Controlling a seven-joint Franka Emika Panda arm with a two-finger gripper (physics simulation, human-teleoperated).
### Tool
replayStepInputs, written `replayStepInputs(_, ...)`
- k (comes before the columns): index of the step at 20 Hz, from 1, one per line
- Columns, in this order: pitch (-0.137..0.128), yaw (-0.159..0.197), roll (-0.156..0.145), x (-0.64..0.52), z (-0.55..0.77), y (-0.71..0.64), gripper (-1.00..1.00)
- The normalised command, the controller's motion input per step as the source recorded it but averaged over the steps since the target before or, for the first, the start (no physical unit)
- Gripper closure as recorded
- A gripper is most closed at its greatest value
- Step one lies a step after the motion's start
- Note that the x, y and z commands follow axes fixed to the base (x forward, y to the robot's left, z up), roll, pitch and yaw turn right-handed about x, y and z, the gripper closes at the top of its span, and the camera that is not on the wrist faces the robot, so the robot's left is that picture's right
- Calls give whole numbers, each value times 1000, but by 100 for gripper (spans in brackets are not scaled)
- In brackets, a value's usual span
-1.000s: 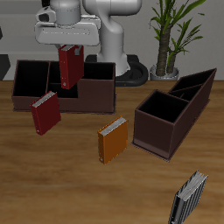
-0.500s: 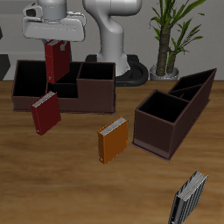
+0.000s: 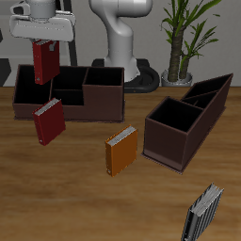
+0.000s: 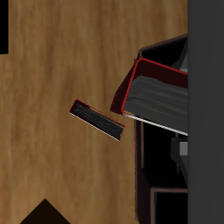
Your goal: Place the left red book into the back desk caddy's left compartment
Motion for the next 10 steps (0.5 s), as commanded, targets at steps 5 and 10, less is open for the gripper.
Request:
replayStepInputs(5,-2,1,-47,-216,-95,-333,100)
replayStepInputs(10,-1,-23,-41,-172,-75,-223,100)
